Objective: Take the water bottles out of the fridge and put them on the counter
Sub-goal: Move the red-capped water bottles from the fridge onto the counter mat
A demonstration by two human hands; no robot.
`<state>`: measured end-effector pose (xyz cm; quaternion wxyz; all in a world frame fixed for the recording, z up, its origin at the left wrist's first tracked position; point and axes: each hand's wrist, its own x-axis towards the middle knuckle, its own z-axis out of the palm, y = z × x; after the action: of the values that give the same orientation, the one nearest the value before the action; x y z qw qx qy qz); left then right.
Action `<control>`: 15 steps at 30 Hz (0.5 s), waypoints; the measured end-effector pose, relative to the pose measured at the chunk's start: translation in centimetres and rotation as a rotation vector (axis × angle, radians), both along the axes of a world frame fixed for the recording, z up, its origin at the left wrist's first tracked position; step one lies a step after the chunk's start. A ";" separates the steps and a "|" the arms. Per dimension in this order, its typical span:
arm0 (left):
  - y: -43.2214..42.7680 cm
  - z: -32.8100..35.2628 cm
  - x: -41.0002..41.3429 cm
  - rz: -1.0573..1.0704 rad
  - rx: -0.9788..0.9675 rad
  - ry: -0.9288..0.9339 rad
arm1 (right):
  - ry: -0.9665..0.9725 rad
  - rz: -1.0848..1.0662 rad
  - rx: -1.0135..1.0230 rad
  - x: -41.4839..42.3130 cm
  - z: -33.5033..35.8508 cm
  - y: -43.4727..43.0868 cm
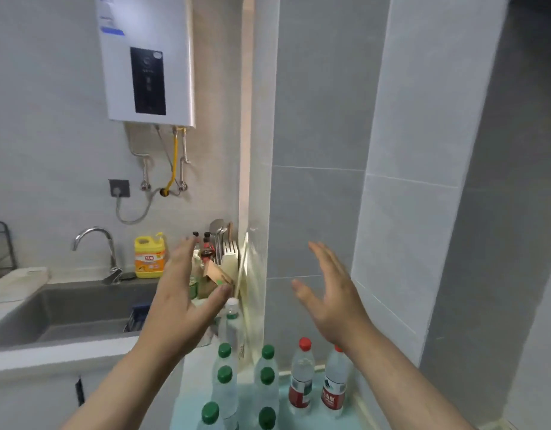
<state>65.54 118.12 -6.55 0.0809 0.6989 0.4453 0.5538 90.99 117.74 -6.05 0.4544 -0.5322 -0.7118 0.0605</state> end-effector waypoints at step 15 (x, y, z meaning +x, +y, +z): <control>-30.6 11.4 -23.7 0.571 0.187 0.038 | 0.113 0.677 0.270 -29.2 11.4 -16.9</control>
<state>41.83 87.53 4.86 -0.1513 0.5601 0.5723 0.5796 61.75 100.86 5.34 0.5132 -0.1976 -0.8230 0.1422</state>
